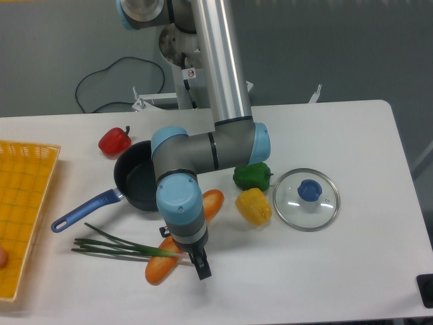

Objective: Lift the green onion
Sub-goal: 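Lower the gripper onto the green onion stalks and close it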

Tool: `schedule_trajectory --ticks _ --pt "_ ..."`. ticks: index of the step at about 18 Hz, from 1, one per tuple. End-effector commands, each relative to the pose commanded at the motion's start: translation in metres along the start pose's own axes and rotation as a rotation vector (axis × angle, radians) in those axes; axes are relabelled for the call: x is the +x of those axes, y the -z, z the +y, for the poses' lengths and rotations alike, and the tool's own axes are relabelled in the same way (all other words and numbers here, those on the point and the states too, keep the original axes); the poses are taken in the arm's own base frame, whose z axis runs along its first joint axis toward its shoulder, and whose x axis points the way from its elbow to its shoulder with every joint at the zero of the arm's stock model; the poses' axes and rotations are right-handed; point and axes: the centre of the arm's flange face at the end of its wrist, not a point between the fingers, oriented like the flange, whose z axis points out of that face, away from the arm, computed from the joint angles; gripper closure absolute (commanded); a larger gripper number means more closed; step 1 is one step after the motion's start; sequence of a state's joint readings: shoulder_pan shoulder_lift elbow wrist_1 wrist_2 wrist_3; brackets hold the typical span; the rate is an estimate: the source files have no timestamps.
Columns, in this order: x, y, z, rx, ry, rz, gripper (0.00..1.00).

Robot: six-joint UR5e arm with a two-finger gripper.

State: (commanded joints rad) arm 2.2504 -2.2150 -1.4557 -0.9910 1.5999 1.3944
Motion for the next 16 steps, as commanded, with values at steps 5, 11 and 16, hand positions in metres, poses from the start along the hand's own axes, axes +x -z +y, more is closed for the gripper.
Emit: schedule_trajectory --ticks 5,11,16 --pt "0.0011 -0.0047 -0.0021 -0.001 0.009 0.006 0.04" --pt "0.0011 -0.0063 -0.0033 -0.002 0.032 0.009 0.27" --pt "0.0012 -0.007 -0.0022 -0.002 0.035 0.01 0.27"
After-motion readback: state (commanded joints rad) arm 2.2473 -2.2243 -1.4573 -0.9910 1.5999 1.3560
